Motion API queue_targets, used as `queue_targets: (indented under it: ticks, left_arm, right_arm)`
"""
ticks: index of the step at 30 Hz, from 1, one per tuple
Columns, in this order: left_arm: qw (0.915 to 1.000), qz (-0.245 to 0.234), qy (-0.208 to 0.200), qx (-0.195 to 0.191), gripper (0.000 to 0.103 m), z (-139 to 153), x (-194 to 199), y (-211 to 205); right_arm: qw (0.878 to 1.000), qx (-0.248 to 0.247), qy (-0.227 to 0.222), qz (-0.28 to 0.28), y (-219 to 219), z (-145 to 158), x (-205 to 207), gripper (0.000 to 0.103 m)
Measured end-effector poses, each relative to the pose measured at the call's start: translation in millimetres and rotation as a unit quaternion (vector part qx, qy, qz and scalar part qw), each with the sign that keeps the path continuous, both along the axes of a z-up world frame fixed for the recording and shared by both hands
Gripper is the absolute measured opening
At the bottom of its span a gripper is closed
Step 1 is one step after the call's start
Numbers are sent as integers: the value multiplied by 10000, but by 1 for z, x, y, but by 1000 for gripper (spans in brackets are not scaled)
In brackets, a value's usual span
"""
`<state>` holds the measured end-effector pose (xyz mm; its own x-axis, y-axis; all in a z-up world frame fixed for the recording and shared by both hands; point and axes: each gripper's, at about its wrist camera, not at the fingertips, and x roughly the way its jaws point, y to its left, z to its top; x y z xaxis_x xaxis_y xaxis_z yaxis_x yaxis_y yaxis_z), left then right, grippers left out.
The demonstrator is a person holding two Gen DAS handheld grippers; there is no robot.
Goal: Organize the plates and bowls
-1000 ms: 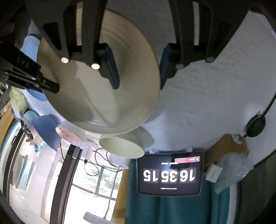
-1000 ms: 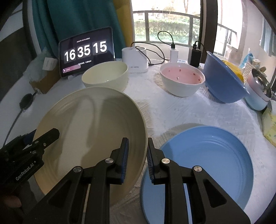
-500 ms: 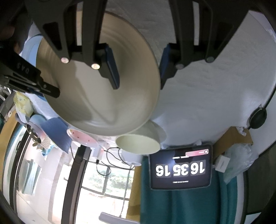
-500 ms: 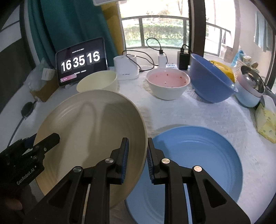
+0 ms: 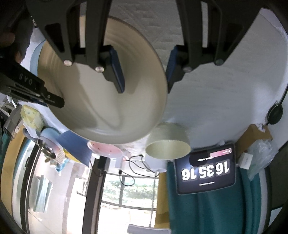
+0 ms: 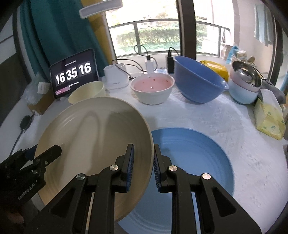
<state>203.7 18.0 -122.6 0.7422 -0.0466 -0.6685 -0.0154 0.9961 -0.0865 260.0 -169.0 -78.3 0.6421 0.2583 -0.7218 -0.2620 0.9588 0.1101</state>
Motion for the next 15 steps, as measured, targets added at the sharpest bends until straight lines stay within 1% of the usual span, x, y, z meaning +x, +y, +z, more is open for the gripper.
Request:
queue_targets:
  ticks: [15]
  left_arm:
    - [9984,-497,134,247,45,-2,1,-54]
  right_arm:
    - [9989,172,33,-426,-57,-6,-3,22]
